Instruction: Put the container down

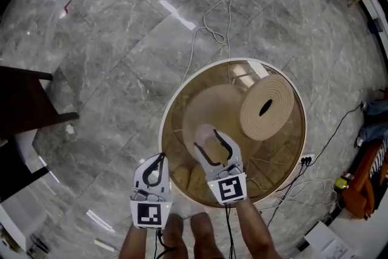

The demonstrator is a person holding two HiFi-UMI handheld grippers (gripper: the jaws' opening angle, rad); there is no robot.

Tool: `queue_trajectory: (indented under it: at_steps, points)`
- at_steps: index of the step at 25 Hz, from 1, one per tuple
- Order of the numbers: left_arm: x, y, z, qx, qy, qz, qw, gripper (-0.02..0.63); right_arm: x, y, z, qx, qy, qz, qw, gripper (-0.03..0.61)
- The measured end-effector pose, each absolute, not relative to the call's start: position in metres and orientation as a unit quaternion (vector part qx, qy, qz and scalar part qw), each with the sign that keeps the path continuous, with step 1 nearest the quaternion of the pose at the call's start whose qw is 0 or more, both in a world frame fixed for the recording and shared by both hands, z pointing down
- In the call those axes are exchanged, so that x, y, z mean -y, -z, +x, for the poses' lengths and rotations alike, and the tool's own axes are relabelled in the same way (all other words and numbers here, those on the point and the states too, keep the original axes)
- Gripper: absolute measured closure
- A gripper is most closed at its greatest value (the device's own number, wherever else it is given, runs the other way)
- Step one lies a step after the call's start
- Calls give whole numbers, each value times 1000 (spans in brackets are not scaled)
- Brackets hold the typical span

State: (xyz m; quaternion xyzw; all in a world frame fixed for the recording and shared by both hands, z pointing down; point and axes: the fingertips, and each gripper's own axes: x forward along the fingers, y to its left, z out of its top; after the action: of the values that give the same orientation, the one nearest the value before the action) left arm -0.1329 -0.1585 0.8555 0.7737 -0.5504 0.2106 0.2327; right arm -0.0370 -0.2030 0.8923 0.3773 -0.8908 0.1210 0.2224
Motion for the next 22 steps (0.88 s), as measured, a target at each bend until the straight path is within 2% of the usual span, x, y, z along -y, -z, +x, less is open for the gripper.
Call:
queue_trajectory:
  at_steps: [9, 12, 22]
  points:
    - [167, -801, -131, 545, -203, 785, 213, 595, 208, -835, -33, 890, -122, 386, 211, 321]
    - [176, -776, -128, 533, -208, 800, 180, 595, 216, -808, -29, 889, -118, 397, 197, 321]
    - [195, -659, -112, 516, -179, 828, 127, 595, 223, -696, -11, 877, -119, 434, 167, 330]
